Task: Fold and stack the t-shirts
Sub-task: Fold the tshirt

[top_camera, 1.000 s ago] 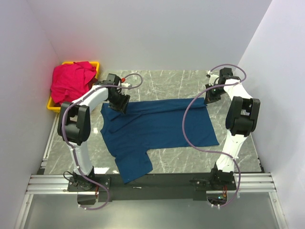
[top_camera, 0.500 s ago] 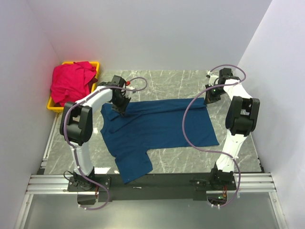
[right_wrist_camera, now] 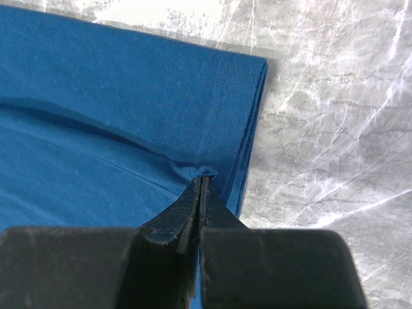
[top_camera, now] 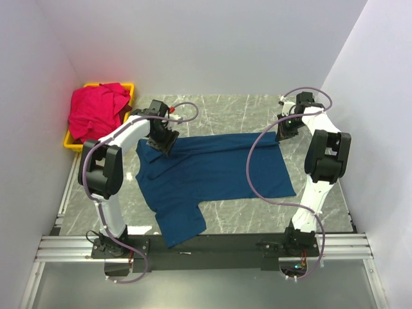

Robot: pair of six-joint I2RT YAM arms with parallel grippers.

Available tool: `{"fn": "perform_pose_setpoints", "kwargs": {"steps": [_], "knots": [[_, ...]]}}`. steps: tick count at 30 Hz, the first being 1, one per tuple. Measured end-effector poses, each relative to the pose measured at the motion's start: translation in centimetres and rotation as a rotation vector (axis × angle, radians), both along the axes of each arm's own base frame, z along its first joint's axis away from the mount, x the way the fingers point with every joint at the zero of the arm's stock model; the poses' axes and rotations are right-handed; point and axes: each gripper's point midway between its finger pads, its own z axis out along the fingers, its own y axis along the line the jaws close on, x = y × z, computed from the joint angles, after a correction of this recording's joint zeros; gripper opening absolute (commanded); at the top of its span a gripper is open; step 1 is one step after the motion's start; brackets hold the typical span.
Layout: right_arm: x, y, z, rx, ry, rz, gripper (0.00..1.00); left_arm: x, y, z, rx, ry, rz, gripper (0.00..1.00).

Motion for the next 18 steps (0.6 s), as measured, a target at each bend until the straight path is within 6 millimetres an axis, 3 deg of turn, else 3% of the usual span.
{"fn": "perform_pose_setpoints", "kwargs": {"steps": [8,13,15,17,18], "knots": [[0.0,0.0,0.0,0.000,0.002,0.001,0.00,0.6,0.5,-0.7,0.039,-0.005,-0.007,0.43],[-0.1,0.0,-0.1,-0.001,0.004,0.002,0.00,0.4,0.6,-1.7,0.050,0.017,-0.015,0.43],[-0.1,0.0,-0.2,0.000,0.006,0.002,0.00,0.4,0.6,-1.7,0.051,0.017,-0.016,0.31],[-0.1,0.0,-0.3,0.000,0.008,0.002,0.00,0.4,0.5,-1.7,0.053,0.015,-0.021,0.12],[-0.1,0.0,-0.3,0.000,0.008,0.002,0.00,0.4,0.5,-1.7,0.053,0.015,-0.023,0.07]]}}
